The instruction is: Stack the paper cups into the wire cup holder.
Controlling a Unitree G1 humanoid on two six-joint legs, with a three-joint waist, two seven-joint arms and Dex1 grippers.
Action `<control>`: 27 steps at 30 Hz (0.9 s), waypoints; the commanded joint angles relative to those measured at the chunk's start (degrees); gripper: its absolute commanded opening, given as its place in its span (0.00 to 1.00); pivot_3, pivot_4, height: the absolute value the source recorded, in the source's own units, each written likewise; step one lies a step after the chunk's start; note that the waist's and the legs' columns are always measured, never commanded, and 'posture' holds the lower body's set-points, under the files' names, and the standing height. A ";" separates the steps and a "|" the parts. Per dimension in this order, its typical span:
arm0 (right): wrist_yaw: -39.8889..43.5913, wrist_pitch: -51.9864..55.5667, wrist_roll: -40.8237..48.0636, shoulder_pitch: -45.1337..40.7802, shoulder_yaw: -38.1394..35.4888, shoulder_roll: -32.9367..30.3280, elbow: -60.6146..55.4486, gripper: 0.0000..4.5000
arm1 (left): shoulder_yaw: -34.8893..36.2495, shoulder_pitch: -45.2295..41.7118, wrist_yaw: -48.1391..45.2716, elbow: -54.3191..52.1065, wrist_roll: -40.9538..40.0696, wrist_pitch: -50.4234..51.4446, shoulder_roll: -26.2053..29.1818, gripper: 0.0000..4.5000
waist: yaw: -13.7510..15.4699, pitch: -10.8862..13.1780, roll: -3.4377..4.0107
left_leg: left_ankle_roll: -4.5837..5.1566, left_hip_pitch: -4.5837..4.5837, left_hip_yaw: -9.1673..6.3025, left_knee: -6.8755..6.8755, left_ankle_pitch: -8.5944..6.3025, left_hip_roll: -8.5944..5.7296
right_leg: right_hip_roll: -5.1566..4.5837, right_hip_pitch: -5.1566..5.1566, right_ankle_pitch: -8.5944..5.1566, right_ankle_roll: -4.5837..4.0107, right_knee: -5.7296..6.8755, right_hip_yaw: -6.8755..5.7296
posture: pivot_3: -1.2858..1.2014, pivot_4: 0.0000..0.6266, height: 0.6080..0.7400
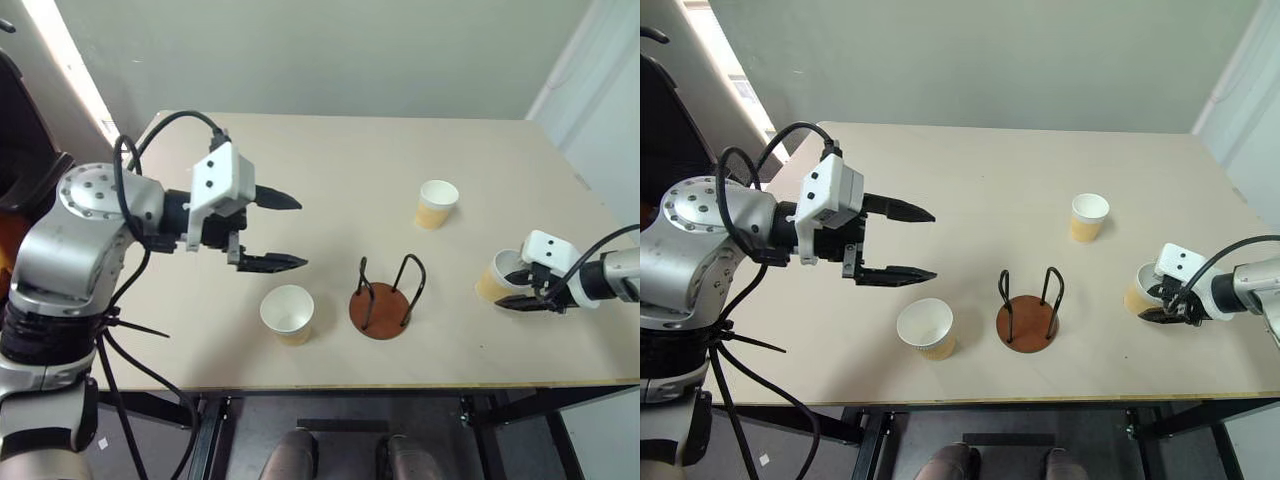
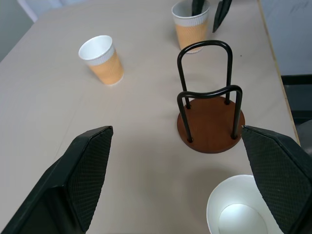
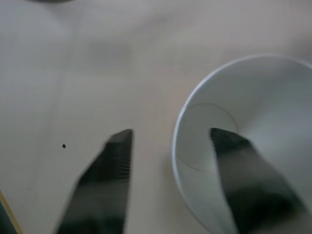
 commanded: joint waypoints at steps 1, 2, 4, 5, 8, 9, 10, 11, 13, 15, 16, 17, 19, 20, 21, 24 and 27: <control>1.42 -1.34 -0.90 -1.83 -0.55 -0.39 -0.45 0.24 | 1.74 0.40 0.69 -1.68 -0.81 0.02 1.32 1.00 | -0.01 0.00 0.00 | -0.02 0.01 0.00 0.00 -0.01 0.00 | 0.00 0.00 0.01 -0.02 0.00 0.00 | 0.52 0.24 1.00; 2.71 -1.14 -0.08 -2.67 -1.21 -1.00 -1.57 0.17 | 1.99 0.48 0.75 -1.83 -1.03 0.14 1.52 1.00 | -0.01 0.00 0.00 | -0.02 0.01 -0.01 0.00 -0.01 0.02 | 0.01 0.00 -0.03 -0.12 0.00 -0.02 | 0.52 0.24 1.00; 5.80 -1.00 1.64 -5.17 -2.80 -2.83 -4.26 0.02 | 2.39 0.66 0.88 -1.75 -1.08 0.03 2.00 1.00 | -0.02 0.02 0.03 | -0.05 0.00 -0.01 -0.01 -0.02 0.02 | 0.00 -0.04 -0.05 -0.24 0.00 -0.02 | 0.52 0.24 1.00; 7.38 -0.96 2.49 -6.97 -3.50 -3.60 -5.44 0.01 | 2.52 0.69 0.93 -1.50 -1.08 -0.14 2.23 1.00 | -0.06 0.07 0.11 | -0.07 -0.01 -0.01 -0.01 -0.02 0.02 | 0.01 -0.07 -0.06 -0.32 0.00 -0.02 | 0.52 0.24 1.00; 11.52 0.19 6.98 -14.73 -5.29 -3.53 -7.35 0.01 | 2.66 1.13 0.90 -0.75 -0.99 -0.96 3.04 1.00 | -0.38 0.07 0.15 | -0.18 -0.05 0.00 -0.11 0.04 0.01 | 0.02 -0.21 -0.03 -0.43 0.01 -0.01 | 0.52 0.24 1.00; 12.65 0.69 8.34 -18.43 -5.32 -2.87 -7.34 0.01 | 2.65 1.38 0.86 -0.54 -0.93 -1.28 3.31 1.00 | -0.48 0.07 0.14 | -0.20 -0.04 -0.01 -0.13 0.06 0.02 | 0.04 -0.24 -0.05 -0.48 0.02 -0.01 | 0.52 0.24 1.00; 13.66 1.08 9.19 -21.80 -5.07 -2.13 -7.16 0.01 | 2.60 1.58 0.85 -0.39 -0.86 -1.54 3.47 1.00 | -0.55 0.07 0.14 | -0.23 -0.03 -0.03 -0.18 0.07 0.03 | 0.06 -0.24 -0.09 -0.55 0.02 -0.02 | 0.52 0.24 1.00; 14.89 1.68 10.31 -25.58 -4.47 -1.01 -7.23 0.01 | 2.61 1.89 0.86 -0.33 -0.83 -1.83 3.55 1.00 | -0.67 0.07 0.14 | -0.23 -0.02 -0.04 -0.17 0.08 0.04 | 0.07 -0.25 -0.12 -0.60 0.04 -0.02 | 0.52 0.24 1.00; 17.11 2.76 12.39 -31.66 -2.88 1.86 -7.85 0.01 | 2.55 2.34 1.08 -0.35 -0.81 -2.22 3.48 1.00 | -0.83 0.06 0.13 | -0.25 -0.03 -0.05 -0.21 0.09 0.05 | 0.08 -0.32 -0.13 -0.64 0.06 -0.01 | 0.52 0.24 1.00; 19.16 3.21 13.84 -35.48 -0.80 4.99 -9.08 0.01 | 2.37 2.62 1.48 -0.47 -0.74 -2.45 3.25 1.00 | -0.94 0.05 0.12 | -0.28 -0.03 -0.12 -0.20 0.10 0.09 | 0.12 -0.32 -0.20 -0.77 0.08 -0.05 | 0.52 0.24 1.00; 20.16 2.76 14.15 -36.47 0.45 6.12 -9.74 0.01 | 2.29 2.76 1.66 -0.54 -0.72 -2.53 3.15 1.00 | -0.95 0.05 0.12 | -0.29 -0.03 -0.12 -0.21 0.11 0.09 | 0.13 -0.35 -0.21 -0.79 0.09 -0.05 | 0.52 0.24 1.00; 20.75 1.71 14.26 -37.02 2.16 6.90 -10.38 0.01 | 2.33 3.03 1.74 -0.70 -0.80 -2.62 3.15 1.00 | -0.94 0.05 0.12 | -0.30 -0.04 -0.14 -0.22 0.12 0.09 | 0.13 -0.36 -0.23 -0.83 0.09 -0.06 | 0.52 0.24 1.00; 21.11 -0.73 14.10 -37.80 5.62 7.85 -10.72 0.01 | 2.61 3.56 1.57 -0.98 -1.18 -2.73 3.30 1.00 | -0.90 0.05 0.12 | -0.32 -0.05 -0.18 -0.21 0.13 0.10 | 0.14 -0.35 -0.29 -0.94 0.11 -0.11 | 0.52 0.24 1.00; 21.11 -1.97 14.13 -38.14 7.24 8.11 -10.55 0.01 | 2.69 3.75 1.48 -1.06 -1.29 -2.80 3.39 1.00 | -0.89 0.06 0.13 | -0.32 -0.05 -0.18 -0.21 0.13 0.10 | 0.14 -0.35 -0.30 -0.96 0.11 -0.11 | 0.52 0.24 1.00; 21.11 -3.46 14.10 -38.48 8.94 8.24 -10.35 0.01 | 2.81 4.01 1.35 -1.17 -1.39 -2.87 3.52 1.00 | -0.88 0.06 0.13 | -0.33 -0.07 -0.18 -0.19 0.13 0.10 | 0.12 -0.36 -0.31 -0.96 0.11 -0.11 | 0.52 0.24 1.00; 21.11 -7.84 12.91 -39.33 13.38 8.39 -8.85 0.01 | 2.95 4.63 1.12 -1.48 -1.53 -3.07 3.78 1.00 | -0.89 0.06 0.13 | -0.40 -0.09 -0.18 -0.20 0.17 0.09 | 0.11 -0.38 -0.32 -0.99 0.10 -0.11 | 0.52 0.24 1.00; 21.11 -10.81 13.48 -39.55 16.76 7.78 -8.45 0.01 | 3.05 5.10 1.18 -1.74 -1.59 -3.16 3.90 1.00 | -0.90 0.06 0.13 | -0.40 -0.08 -0.18 -0.22 0.16 0.12 | 0.11 -0.40 -0.34 -1.03 0.11 -0.12 | 0.52 0.24 1.00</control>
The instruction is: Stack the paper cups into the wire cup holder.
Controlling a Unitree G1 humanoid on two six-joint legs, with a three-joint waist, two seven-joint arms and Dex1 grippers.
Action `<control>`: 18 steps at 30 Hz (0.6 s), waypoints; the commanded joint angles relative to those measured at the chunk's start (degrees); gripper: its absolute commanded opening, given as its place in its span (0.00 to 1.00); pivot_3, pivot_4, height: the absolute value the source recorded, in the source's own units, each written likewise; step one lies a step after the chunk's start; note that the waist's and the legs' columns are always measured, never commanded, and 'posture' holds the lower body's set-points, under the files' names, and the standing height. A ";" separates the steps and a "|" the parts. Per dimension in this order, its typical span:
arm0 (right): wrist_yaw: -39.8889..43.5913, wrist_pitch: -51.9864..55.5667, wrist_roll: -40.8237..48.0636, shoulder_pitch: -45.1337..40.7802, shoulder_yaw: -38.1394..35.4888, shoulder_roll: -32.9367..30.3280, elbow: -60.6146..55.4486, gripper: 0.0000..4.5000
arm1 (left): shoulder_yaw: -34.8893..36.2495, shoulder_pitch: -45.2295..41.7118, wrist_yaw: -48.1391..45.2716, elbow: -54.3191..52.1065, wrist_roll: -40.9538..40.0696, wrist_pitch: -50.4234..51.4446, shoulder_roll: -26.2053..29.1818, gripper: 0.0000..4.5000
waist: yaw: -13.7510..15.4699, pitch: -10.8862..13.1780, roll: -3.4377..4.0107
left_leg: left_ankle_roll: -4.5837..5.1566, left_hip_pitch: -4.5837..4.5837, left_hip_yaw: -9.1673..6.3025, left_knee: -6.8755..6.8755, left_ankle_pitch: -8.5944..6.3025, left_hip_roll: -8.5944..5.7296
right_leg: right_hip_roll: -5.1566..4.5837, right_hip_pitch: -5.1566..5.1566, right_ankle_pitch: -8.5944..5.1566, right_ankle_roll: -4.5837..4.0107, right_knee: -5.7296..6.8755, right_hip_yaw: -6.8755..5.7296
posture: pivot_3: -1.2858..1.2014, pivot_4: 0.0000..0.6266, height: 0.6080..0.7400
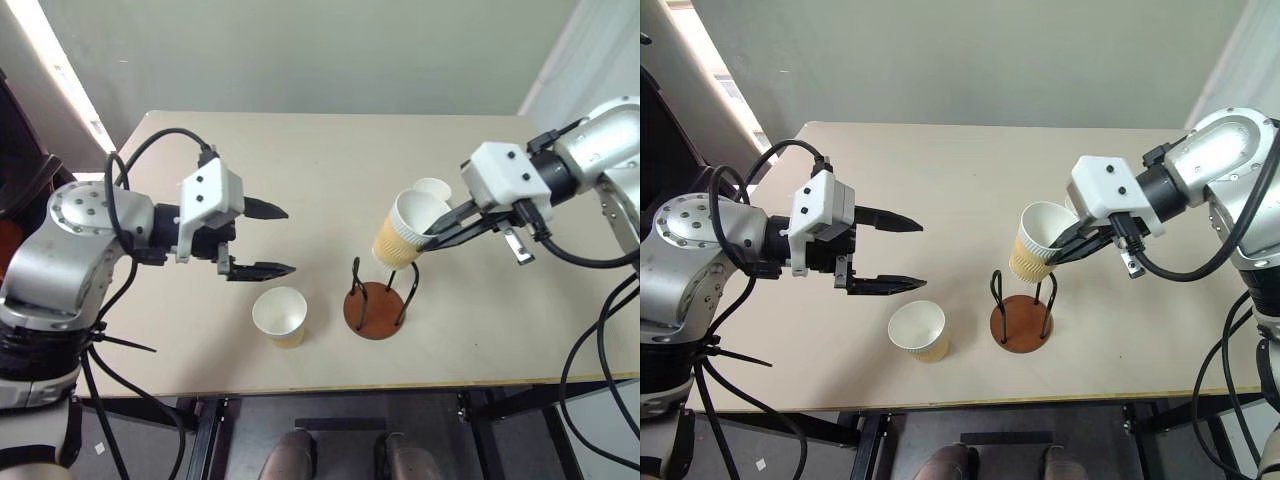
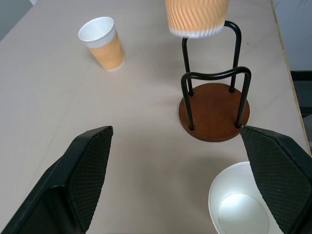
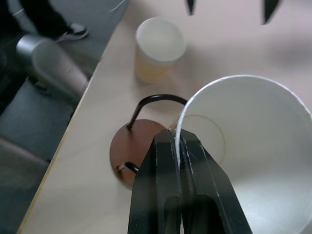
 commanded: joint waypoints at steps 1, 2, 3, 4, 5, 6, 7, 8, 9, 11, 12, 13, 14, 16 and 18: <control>0.27 -3.25 0.67 -1.71 2.60 -0.94 -0.32 0.01 | 1.95 0.36 0.09 -1.93 -0.67 -0.72 1.21 1.00 | 0.00 0.00 0.00 | 0.00 0.00 0.00 -0.01 0.00 0.01 | 0.00 0.00 -0.01 -0.02 0.01 -0.01 | 0.52 0.24 1.00; 0.27 -3.70 0.87 -1.83 3.30 -0.86 -0.42 0.01 | 2.10 0.72 0.15 -2.22 -0.77 -0.59 1.35 1.00 | -0.01 0.00 0.00 | 0.00 0.00 0.00 -0.01 -0.01 0.01 | 0.00 -0.02 -0.02 -0.03 0.02 -0.01 | 0.52 0.24 1.00; 0.27 -4.05 1.03 -1.93 3.86 -0.80 -0.49 0.01 | 2.20 0.97 0.19 -2.42 -0.84 -0.51 1.45 1.00 | -0.04 0.00 0.00 | 0.00 0.00 0.01 -0.02 -0.01 0.01 | 0.00 -0.03 -0.02 -0.03 0.02 0.00 | 0.52 0.24 1.00; 0.27 -4.37 1.19 -2.01 4.35 -0.79 -0.56 0.01 | 2.27 1.23 0.22 -2.67 -0.95 -0.42 1.58 1.00 | -0.05 0.00 0.00 | -0.02 0.01 0.01 -0.02 -0.03 0.02 | 0.00 -0.03 -0.02 -0.04 0.03 -0.01 | 0.52 0.24 1.00; 0.27 -4.60 1.32 -2.10 4.72 -0.81 -0.55 0.01 | 2.29 1.36 0.24 -2.78 -1.01 -0.39 1.66 1.00 | -0.05 0.00 0.00 | -0.03 0.01 0.01 -0.02 -0.04 0.02 | 0.00 -0.03 -0.02 -0.04 0.04 -0.01 | 0.52 0.24 1.00; 0.27 -4.86 1.46 -2.18 5.09 -0.70 -0.63 0.01 | 2.27 1.43 0.23 -2.90 -1.12 -0.24 1.76 1.00 | -0.05 0.00 0.00 | -0.03 0.01 0.01 -0.03 -0.04 0.01 | 0.00 -0.04 -0.02 -0.04 0.04 -0.01 | 0.52 0.24 1.00; 0.27 -5.50 0.56 -2.14 5.47 0.01 -0.63 0.01 | 2.16 1.37 0.25 -3.14 -1.23 0.00 1.88 1.00 | -0.05 0.00 0.00 | -0.04 0.01 0.00 -0.02 -0.05 0.02 | 0.00 -0.04 -0.02 -0.05 0.05 -0.01 | 0.52 0.24 1.00; 0.27 -5.71 -0.59 -2.15 5.67 0.91 -0.31 0.01 | 2.01 1.11 0.29 -3.25 -1.35 0.28 1.93 1.00 | -0.07 0.00 0.00 | -0.04 0.01 0.00 -0.02 -0.06 0.02 | 0.00 -0.04 -0.02 -0.06 0.06 0.00 | 0.52 0.24 1.00; 0.27 -5.99 -1.51 -2.20 5.89 1.50 0.07 0.01 | 1.84 0.80 0.33 -3.29 -1.43 0.52 1.96 1.00 | -0.08 0.00 0.00 | -0.03 0.02 0.00 -0.02 -0.07 0.03 | 0.00 -0.05 -0.01 -0.09 0.06 -0.01 | 0.52 0.24 1.00; 0.27 -5.94 -1.93 -2.37 6.49 1.49 0.37 0.01 | 1.61 0.41 0.40 -3.28 -1.48 0.73 1.99 1.00 | -0.10 0.00 0.00 | -0.04 0.02 0.00 -0.02 -0.10 0.03 | 0.00 -0.06 0.01 -0.13 0.06 -0.01 | 0.52 0.24 1.00; 0.27 -5.94 -1.78 -2.45 6.93 1.14 0.41 0.04 | 1.37 0.11 0.44 -3.15 -1.32 0.81 2.00 1.00 | -0.08 0.00 0.00 | -0.04 0.01 0.00 -0.02 -0.10 0.03 | 0.00 -0.07 0.02 -0.15 0.06 -0.01 | 0.52 0.24 1.00; 0.27 -5.90 -1.60 -2.50 7.25 0.88 0.41 0.09 | 1.18 -0.18 0.47 -3.04 -1.21 0.88 2.00 1.00 | -0.07 0.00 0.00 | -0.04 0.01 0.00 -0.02 -0.10 0.02 | -0.01 -0.06 0.03 -0.16 0.06 -0.01 | 0.52 0.24 1.00; 0.27 -5.79 -1.40 -2.50 7.45 0.64 0.33 0.14 | 1.07 -0.35 0.49 -3.00 -1.14 0.96 2.01 1.00 | -0.07 0.00 0.00 | -0.04 0.01 0.00 -0.01 -0.11 0.02 | -0.01 -0.06 0.03 -0.17 0.06 -0.01 | 0.52 0.24 1.00; 0.27 -5.65 -0.99 -2.53 7.68 0.24 0.18 0.29 | 0.96 -0.59 0.50 -2.95 -1.07 1.09 2.02 1.00 | -0.07 0.00 0.00 | -0.04 0.01 0.00 -0.01 -0.11 0.02 | -0.01 -0.06 0.05 -0.20 0.06 -0.01 | 0.52 0.24 1.00; 0.27 -5.65 -1.66 -2.71 7.04 0.38 1.14 0.44 | 0.42 -1.37 0.64 -2.40 -0.66 1.11 1.77 1.00 | -0.08 0.00 0.00 | -0.05 0.01 0.00 -0.01 -0.12 0.02 | -0.01 -0.06 0.05 -0.20 0.06 -0.01 | 0.52 0.24 1.00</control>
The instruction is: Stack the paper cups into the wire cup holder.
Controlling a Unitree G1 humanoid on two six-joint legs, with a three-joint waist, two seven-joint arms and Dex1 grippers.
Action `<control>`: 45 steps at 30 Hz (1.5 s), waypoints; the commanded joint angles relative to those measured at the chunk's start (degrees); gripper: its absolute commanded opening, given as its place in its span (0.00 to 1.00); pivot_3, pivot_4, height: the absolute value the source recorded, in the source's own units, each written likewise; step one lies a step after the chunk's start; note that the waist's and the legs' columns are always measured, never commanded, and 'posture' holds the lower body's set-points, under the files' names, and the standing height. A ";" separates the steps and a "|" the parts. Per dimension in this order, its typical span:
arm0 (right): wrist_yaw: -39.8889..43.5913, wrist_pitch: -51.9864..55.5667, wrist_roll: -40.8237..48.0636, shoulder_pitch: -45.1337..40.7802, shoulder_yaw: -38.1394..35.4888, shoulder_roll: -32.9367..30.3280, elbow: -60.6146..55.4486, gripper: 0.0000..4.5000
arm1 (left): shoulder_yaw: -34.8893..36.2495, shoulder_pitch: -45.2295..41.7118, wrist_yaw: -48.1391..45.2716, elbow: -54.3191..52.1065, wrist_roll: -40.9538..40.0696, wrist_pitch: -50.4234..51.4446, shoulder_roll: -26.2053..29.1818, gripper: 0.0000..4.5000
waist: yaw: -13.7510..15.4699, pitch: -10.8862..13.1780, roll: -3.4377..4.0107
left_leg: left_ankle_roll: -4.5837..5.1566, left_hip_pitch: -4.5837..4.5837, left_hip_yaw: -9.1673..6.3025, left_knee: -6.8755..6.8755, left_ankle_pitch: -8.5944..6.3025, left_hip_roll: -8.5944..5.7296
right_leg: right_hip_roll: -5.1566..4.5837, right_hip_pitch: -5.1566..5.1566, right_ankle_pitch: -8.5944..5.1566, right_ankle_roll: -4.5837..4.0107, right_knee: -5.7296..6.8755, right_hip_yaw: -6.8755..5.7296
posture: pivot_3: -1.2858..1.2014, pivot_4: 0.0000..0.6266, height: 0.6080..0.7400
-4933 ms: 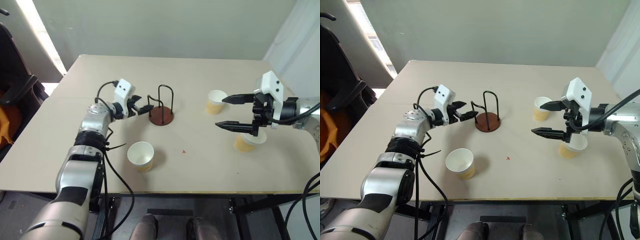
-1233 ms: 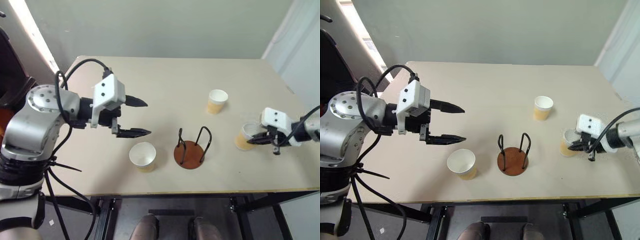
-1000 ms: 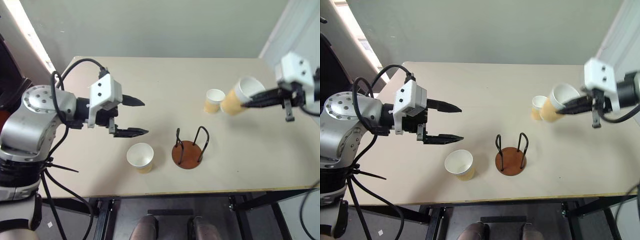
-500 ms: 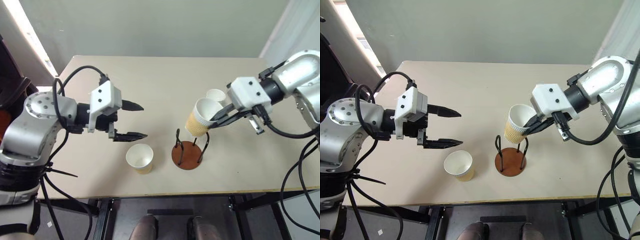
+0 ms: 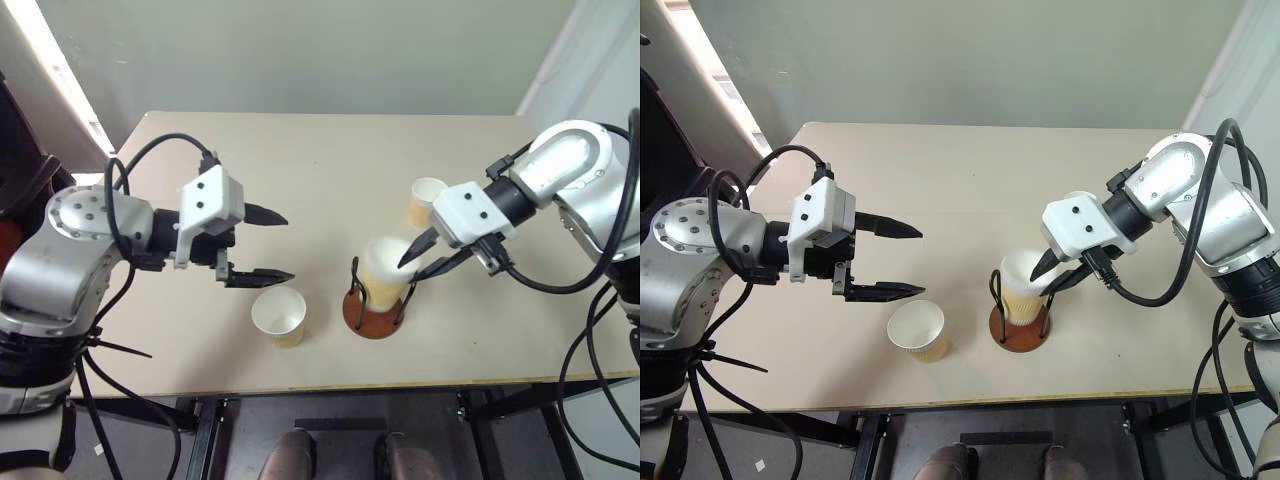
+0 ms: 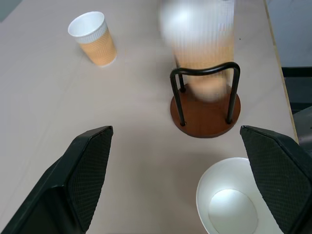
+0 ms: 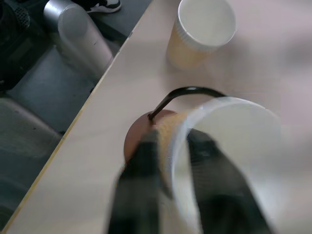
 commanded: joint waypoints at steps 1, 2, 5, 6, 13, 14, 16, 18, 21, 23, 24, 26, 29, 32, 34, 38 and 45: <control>0.26 -0.56 -0.48 -2.13 -1.61 -0.69 0.93 0.51 | 0.00 -2.12 0.74 -0.33 0.43 -0.01 0.48 1.00 | -0.01 0.00 0.00 | 0.00 0.00 0.00 -0.01 0.00 0.00 | 0.00 0.00 0.00 0.00 0.00 0.00 | 0.52 0.24 1.00; 0.26 -0.49 -1.48 -2.59 -2.46 -0.20 2.56 0.59 | -0.37 -2.82 1.44 0.29 1.09 -0.22 0.00 1.00 | -0.01 0.00 0.00 | -0.01 0.01 0.00 -0.01 0.00 0.01 | 0.00 -0.01 0.00 0.00 0.00 0.00 | 0.52 0.24 1.00; -1.24 -1.46 -5.90 -4.81 -4.78 2.29 9.96 0.82 | -1.74 -5.49 5.48 3.25 4.57 -1.72 -2.11 1.00 | 0.00 0.00 0.00 | -0.01 0.01 -0.01 -0.01 0.00 0.01 | 0.00 -0.02 0.04 -0.07 0.03 0.00 | 0.52 0.24 1.00; -4.21 -2.86 -9.02 -6.63 -4.83 4.05 15.78 0.92 | -2.58 -6.66 7.40 4.82 6.49 -2.44 -3.10 1.00 | -0.02 0.00 0.00 | -0.01 0.02 -0.01 0.00 0.00 0.01 | -0.01 -0.02 0.07 -0.12 0.03 0.00 | 0.52 0.24 1.00; -22.87 -14.76 -24.15 -18.30 -4.58 16.76 57.37 0.99 | -6.27 -10.63 17.43 11.39 14.63 -5.17 -11.01 1.00 | 0.00 0.00 0.01 | 0.01 0.02 -0.02 -0.05 0.18 0.07 | -0.03 -0.20 0.39 -0.50 0.03 0.04 | 0.52 0.24 1.00; -24.46 -15.98 -25.83 -19.10 -4.32 17.71 61.25 0.99 | -6.60 -10.80 18.49 11.68 15.29 -5.21 -12.11 1.00 | 0.10 0.00 0.00 | -0.01 0.01 -0.02 -0.09 0.19 0.08 | -0.03 -0.24 0.40 -0.47 0.05 0.03 | 0.52 0.24 1.00; -25.93 -17.87 -28.37 -19.73 -4.02 19.24 67.20 0.99 | -7.45 -10.34 19.30 11.27 16.08 -5.97 -14.12 1.00 | 0.30 0.00 0.00 | -0.05 -0.07 -0.02 -0.20 0.19 0.08 | -0.04 -0.33 0.45 -0.39 0.02 0.02 | 0.52 0.24 1.00; -26.42 -19.12 -29.94 -19.85 -4.54 20.39 70.72 0.99 | -8.12 -9.85 19.82 10.55 16.46 -6.38 -15.71 1.00 | 0.55 0.01 0.02 | -0.14 -0.11 -0.02 -0.31 0.12 0.07 | -0.04 -0.41 0.66 -0.03 0.00 0.01 | 0.52 0.24 1.00; -29.12 -20.31 -33.58 -19.43 -3.93 21.89 74.62 0.99 | -8.95 -10.24 20.98 10.59 16.88 -6.38 -18.63 1.00 | 0.61 0.01 0.02 | -0.77 -0.22 0.03 -0.39 0.30 0.08 | -0.04 -0.57 0.68 0.01 -0.02 0.01 | 0.52 0.24 1.00; -30.14 -20.37 -34.96 -19.26 -4.30 22.73 76.17 0.99 | -9.07 -10.44 20.65 10.04 16.69 -6.18 -19.65 1.00 | 0.62 0.01 0.02 | -0.85 -0.25 0.06 -0.49 0.26 0.11 | -0.03 -0.57 0.69 0.04 -0.01 0.01 | 0.52 0.24 1.00; -30.78 -20.39 -35.69 -19.19 -4.36 23.10 76.77 0.99 | -9.05 -10.50 20.18 9.62 16.38 -5.92 -19.92 1.00 | 0.62 0.01 0.02 | -0.86 -0.26 0.08 -0.57 0.26 0.11 | -0.03 -0.59 0.70 0.05 -0.04 0.01 | 0.52 0.24 1.00; -30.54 -20.54 -36.80 -18.65 -4.48 23.89 77.75 0.99 | -8.97 -10.10 17.89 7.84 14.52 -5.33 -19.96 1.00 | 0.61 0.01 0.02 | -0.88 -0.26 0.11 -0.63 0.24 0.12 | -0.02 -0.61 0.70 0.05 -0.07 0.00 | 0.52 0.24 1.00; -32.28 -20.70 -38.67 -17.73 -4.42 24.80 78.74 0.99 | -9.29 -9.85 17.11 6.43 13.98 -4.17 -19.89 1.00 | 0.61 0.01 0.02 | -0.90 -0.28 0.13 -0.73 0.22 0.12 | -0.02 -0.65 0.70 0.05 -0.09 0.00 | 0.52 0.24 1.00; -35.53 -20.06 -39.66 -17.00 -5.14 25.78 79.51 0.99 | -10.36 -9.72 17.41 5.87 15.21 -3.85 -19.66 1.00 | 0.59 0.01 0.02 | -0.90 -0.26 0.13 -0.73 0.22 0.13 | -0.03 -0.65 0.70 0.05 -0.08 0.01 | 0.52 0.24 1.00; -36.98 -20.26 -40.84 -16.37 -4.94 26.08 79.81 0.91 | -10.61 -9.70 17.75 5.24 15.37 -3.06 -19.68 1.00 | 0.58 0.02 0.02 | -0.91 -0.26 0.13 -0.72 0.24 0.13 | -0.03 -0.65 0.70 0.05 -0.07 0.01 | 0.52 0.24 1.00; -37.28 -20.45 -41.36 -15.54 -6.13 26.76 79.99 0.63 | -10.79 -9.85 18.62 3.45 15.53 -0.72 -19.28 1.00 | 0.63 0.02 0.02 | -0.88 -0.24 0.12 -0.71 0.29 0.14 | -0.04 -0.66 0.70 0.05 -0.07 0.00 | 0.52 0.24 1.00; -36.59 -21.24 -41.63 -15.76 -8.03 26.74 79.65 0.06 | -11.13 -10.07 18.19 3.77 16.40 -0.75 -18.75 1.00 | 0.60 0.02 0.02 | -0.71 -0.08 0.12 -0.75 0.29 0.21 | -0.01 -0.65 0.70 0.06 0.01 -0.02 | 0.52 0.24 1.00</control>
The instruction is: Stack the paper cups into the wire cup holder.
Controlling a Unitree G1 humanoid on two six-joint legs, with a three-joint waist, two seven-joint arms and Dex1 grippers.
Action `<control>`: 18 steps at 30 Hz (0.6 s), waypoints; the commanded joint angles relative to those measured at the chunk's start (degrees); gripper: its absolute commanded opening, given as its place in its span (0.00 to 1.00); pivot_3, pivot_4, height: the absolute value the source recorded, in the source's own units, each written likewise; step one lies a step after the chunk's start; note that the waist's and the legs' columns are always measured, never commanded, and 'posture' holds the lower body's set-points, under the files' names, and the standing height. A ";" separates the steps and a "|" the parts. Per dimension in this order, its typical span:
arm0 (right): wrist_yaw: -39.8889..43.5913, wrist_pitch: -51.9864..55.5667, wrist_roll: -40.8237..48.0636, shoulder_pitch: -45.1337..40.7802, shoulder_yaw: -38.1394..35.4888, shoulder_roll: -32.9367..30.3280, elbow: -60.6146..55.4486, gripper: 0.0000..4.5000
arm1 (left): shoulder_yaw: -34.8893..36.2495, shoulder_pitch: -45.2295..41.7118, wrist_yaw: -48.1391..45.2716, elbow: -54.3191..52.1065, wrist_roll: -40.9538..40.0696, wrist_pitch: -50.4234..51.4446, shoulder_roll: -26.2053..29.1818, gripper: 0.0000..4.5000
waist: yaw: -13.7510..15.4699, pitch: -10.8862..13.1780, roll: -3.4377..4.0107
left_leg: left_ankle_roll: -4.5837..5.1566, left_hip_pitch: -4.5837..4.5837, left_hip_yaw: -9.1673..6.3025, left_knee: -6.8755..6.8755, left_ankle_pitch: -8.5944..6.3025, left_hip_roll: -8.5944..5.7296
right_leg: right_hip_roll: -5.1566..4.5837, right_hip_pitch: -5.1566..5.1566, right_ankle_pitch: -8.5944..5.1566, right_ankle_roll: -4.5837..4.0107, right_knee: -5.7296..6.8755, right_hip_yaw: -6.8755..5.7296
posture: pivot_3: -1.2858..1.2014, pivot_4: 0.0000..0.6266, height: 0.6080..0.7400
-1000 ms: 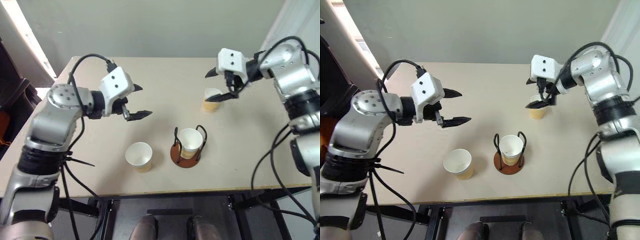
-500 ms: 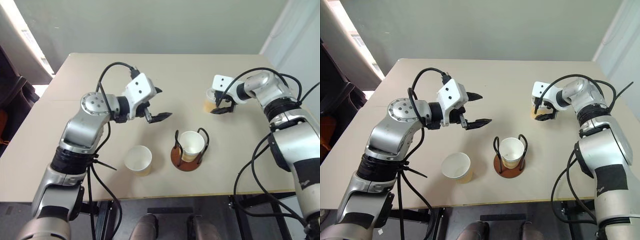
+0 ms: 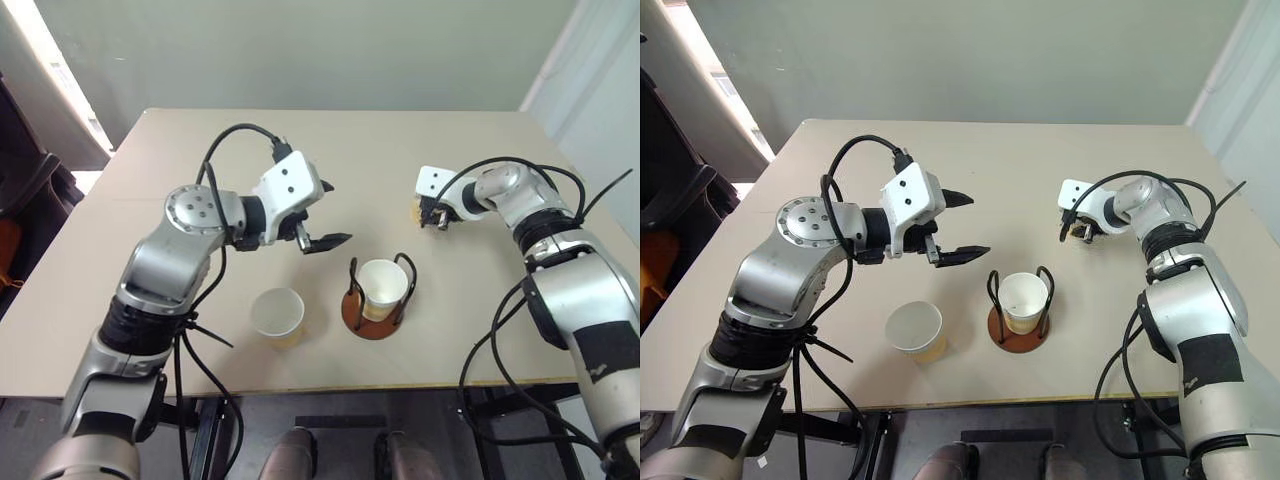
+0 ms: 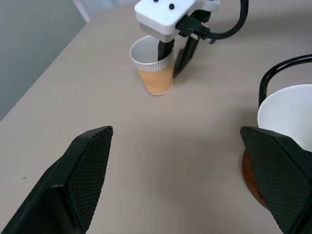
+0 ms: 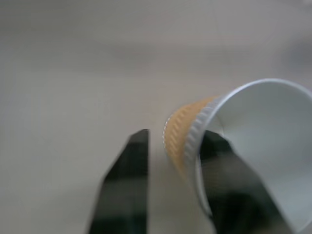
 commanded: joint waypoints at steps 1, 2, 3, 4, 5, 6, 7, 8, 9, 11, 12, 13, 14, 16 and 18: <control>0.90 -1.34 -0.21 -0.97 -1.76 -0.43 -0.60 0.00 | -0.25 -1.28 0.23 0.04 1.03 -1.37 0.01 1.00 | 0.00 0.00 0.00 | 0.05 0.01 0.00 -0.01 0.00 0.01 | 0.00 0.00 0.00 0.00 0.01 -0.01 | 0.52 0.24 1.00; 1.13 -1.50 -0.24 -1.06 -1.97 -0.56 -0.68 0.00 | -0.29 -1.62 0.39 0.61 1.13 -1.68 -0.46 1.00 | 0.00 0.00 0.00 | 0.08 0.02 0.00 -0.02 0.01 0.01 | 0.00 0.00 0.00 0.00 0.03 -0.01 | 0.52 0.24 1.00; 1.36 -1.79 -0.22 -1.26 -2.19 -0.76 -0.82 0.00 | -0.36 -1.97 0.50 1.24 1.27 -2.09 -0.85 1.00 | 0.01 0.00 0.00 | 0.09 0.02 0.00 -0.02 0.02 0.01 | 0.00 0.00 0.01 0.01 0.04 -0.02 | 0.52 0.24 1.00; 2.03 -2.30 -0.08 -1.65 -2.46 -1.11 -1.08 0.00 | -0.43 -2.26 0.46 1.92 1.43 -2.58 -1.13 1.00 | 0.02 0.00 0.00 | 0.11 0.01 0.00 -0.02 0.04 0.01 | 0.00 0.00 0.02 0.03 0.04 -0.02 | 0.52 0.24 1.00; 3.55 -2.89 0.36 -2.39 -2.92 -1.68 -1.55 0.00 | -0.42 -2.54 0.18 2.75 1.61 -3.25 -1.23 1.00 | 0.02 0.00 0.00 | 0.12 0.01 0.00 -0.01 0.05 0.01 | -0.01 0.00 0.03 0.04 0.04 -0.02 | 0.52 0.24 1.00; 6.41 -3.79 1.11 -3.42 -3.55 -2.53 -2.37 0.00 | -0.17 -2.71 -0.41 3.52 1.62 -4.06 -0.98 1.00 | 0.04 0.01 0.01 | 0.13 0.01 0.00 -0.01 0.06 0.01 | -0.01 0.00 0.04 0.04 0.04 -0.02 | 0.52 0.24 1.00; 8.46 -4.40 1.58 -4.09 -4.06 -3.11 -2.95 0.00 | 0.01 -2.81 -0.82 4.01 1.57 -4.63 -0.74 1.00 | 0.04 0.01 0.02 | 0.14 -0.01 0.00 -0.01 0.07 0.01 | -0.01 0.00 0.05 0.05 0.04 -0.02 | 0.52 0.24 1.00; 10.82 -5.26 2.07 -4.67 -4.57 -3.72 -3.69 0.00 | 0.27 -2.92 -1.30 4.48 1.42 -5.17 -0.45 1.00 | 0.03 0.02 0.03 | 0.14 -0.02 0.00 -0.01 0.07 0.00 | -0.01 0.00 0.05 0.06 0.03 -0.02 | 0.52 0.24 1.00; 16.40 -5.87 3.84 -5.61 -5.72 -4.68 -5.75 0.00 | 1.23 -2.95 -2.54 4.97 0.59 -6.20 0.25 1.00 | 0.03 0.03 0.04 | 0.14 -0.02 0.00 -0.02 0.07 0.00 | 0.00 0.00 0.05 0.06 0.03 -0.02 | 0.52 0.24 1.00; 27.10 -5.56 7.83 -6.53 -7.70 -6.40 -11.38 0.00 | 3.19 -2.55 -5.83 5.29 -1.56 -7.51 2.25 1.00 | -0.03 0.03 0.05 | 0.12 -0.05 0.01 -0.07 0.07 0.00 | 0.01 -0.02 0.04 0.06 0.01 -0.03 | 0.52 0.24 1.00; 32.44 -4.38 10.59 -6.32 -8.47 -7.34 -16.01 0.00 | 4.36 -2.05 -8.24 5.19 -3.07 -7.96 3.79 1.00 | -0.15 0.03 0.05 | 0.04 -0.09 0.01 -0.08 0.09 0.01 | 0.03 -0.05 0.03 0.04 0.01 -0.04 | 0.52 0.24 1.00; 35.37 -1.53 15.63 -5.07 -7.41 -8.99 -23.21 0.00 | 6.04 -1.35 -11.14 4.71 -5.42 -7.86 5.46 1.00 | -0.30 0.03 0.05 | -0.07 -0.14 0.02 -0.10 0.13 0.05 | 0.10 -0.10 0.03 0.04 0.00 -0.05 | 0.52 0.24 1.00; 36.94 2.12 20.96 -3.52 -5.94 -10.86 -30.83 0.00 | 7.70 -0.73 -13.77 4.22 -7.91 -7.43 6.97 1.00 | -0.41 0.03 0.05 | -0.32 -0.16 0.03 -0.11 0.20 0.13 | 0.19 -0.10 0.03 0.03 0.02 -0.05 | 0.52 0.24 1.00; 37.20 11.22 31.84 -0.15 -2.85 -15.08 -46.64 0.00 | 11.03 0.44 -18.75 3.22 -13.21 -5.66 10.05 1.00 | -0.45 0.02 0.03 | -0.61 -0.26 0.04 -0.13 0.33 0.28 | 0.39 -0.10 0.01 0.01 -0.04 -0.05 | 0.52 0.24 1.00; 37.20 16.54 37.58 2.14 -1.30 -18.01 -57.17 0.00 | 14.37 1.18 -22.11 2.39 -18.85 -3.65 11.81 1.00 | -0.45 0.00 0.01 | -0.70 -0.27 0.05 -0.04 0.35 0.49 | 0.64 -0.03 -0.11 -0.17 -0.08 -0.04 | 0.52 0.24 1.00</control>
